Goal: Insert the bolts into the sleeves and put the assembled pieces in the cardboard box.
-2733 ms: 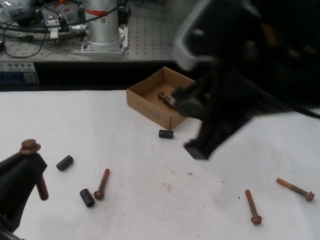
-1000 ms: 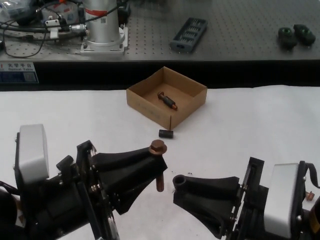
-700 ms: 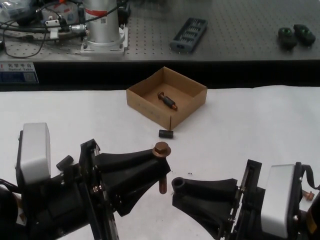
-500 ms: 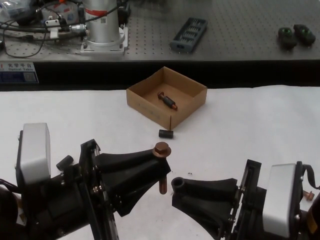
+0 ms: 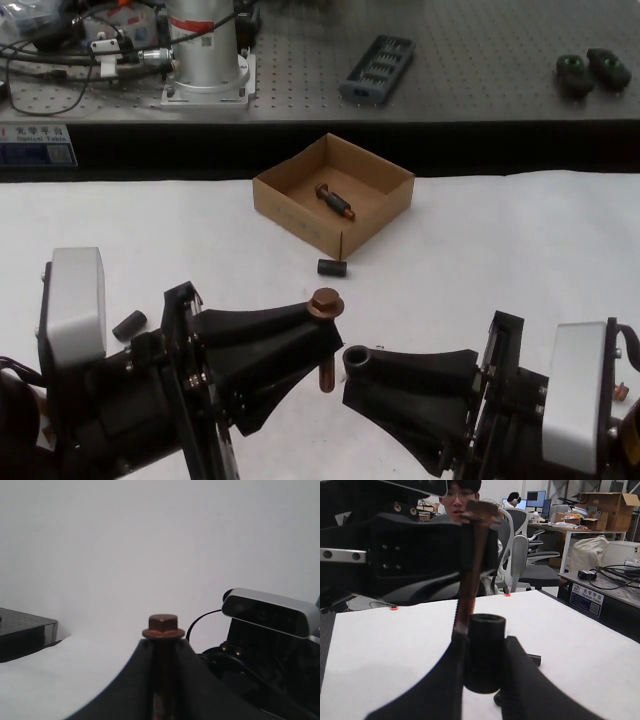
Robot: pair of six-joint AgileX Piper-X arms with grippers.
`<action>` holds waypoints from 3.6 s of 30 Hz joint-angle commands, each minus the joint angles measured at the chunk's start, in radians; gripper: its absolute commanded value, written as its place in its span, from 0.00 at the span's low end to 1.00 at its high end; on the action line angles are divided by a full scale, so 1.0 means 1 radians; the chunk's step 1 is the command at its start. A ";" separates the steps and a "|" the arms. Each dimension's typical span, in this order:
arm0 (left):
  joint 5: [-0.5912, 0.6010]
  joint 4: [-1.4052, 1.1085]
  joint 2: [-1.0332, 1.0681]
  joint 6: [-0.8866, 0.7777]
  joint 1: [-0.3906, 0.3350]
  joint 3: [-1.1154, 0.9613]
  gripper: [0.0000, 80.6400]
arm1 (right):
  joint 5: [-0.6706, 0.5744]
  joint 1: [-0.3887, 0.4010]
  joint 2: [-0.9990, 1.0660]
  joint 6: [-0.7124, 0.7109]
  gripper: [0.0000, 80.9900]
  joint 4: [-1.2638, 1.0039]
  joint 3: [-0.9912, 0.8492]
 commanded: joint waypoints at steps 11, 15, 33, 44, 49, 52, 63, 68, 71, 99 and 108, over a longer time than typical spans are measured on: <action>0.025 -0.044 -0.001 -0.002 -0.006 -0.009 0.01 | 0.032 -0.007 0.003 0.045 0.07 -0.021 -0.002; 0.009 -0.044 -0.001 -0.002 -0.006 -0.009 0.01 | 0.030 -0.007 0.003 0.045 0.07 0.014 -0.002; -0.055 -0.044 -0.068 -0.007 -0.006 -0.009 0.01 | -0.097 -0.007 0.003 0.015 0.07 0.127 -0.002; -0.132 -0.044 -0.100 -0.185 -0.006 -0.009 0.01 | -0.184 -0.007 0.003 -0.030 0.07 0.102 -0.002; -0.132 -0.044 -0.100 -0.242 -0.006 -0.009 0.01 | -0.189 -0.007 0.003 -0.030 0.07 0.054 -0.002; -0.132 -0.044 -0.100 -0.242 -0.025 -0.009 0.01 | -0.189 -0.007 0.003 -0.030 0.07 0.049 -0.004; -0.128 -0.044 -0.100 -0.199 -0.088 -0.009 0.01 | -0.185 -0.007 0.003 -0.014 0.07 0.015 -0.008; -0.123 -0.044 -0.100 -0.178 -0.088 0.004 0.01 | -0.185 -0.007 0.003 -0.004 0.07 0.001 -0.008; -0.142 -0.044 -0.100 -0.150 -0.088 0.023 0.01 | -0.185 -0.007 0.003 0.003 0.07 -0.013 -0.008; -0.176 -0.044 -0.019 -0.151 -0.142 0.025 0.01 | -0.190 -0.007 0.003 0.045 0.07 -0.063 -0.008; -0.173 -0.044 -0.019 -0.151 -0.142 0.025 0.01 | -0.184 -0.007 0.003 0.045 0.07 -0.063 -0.008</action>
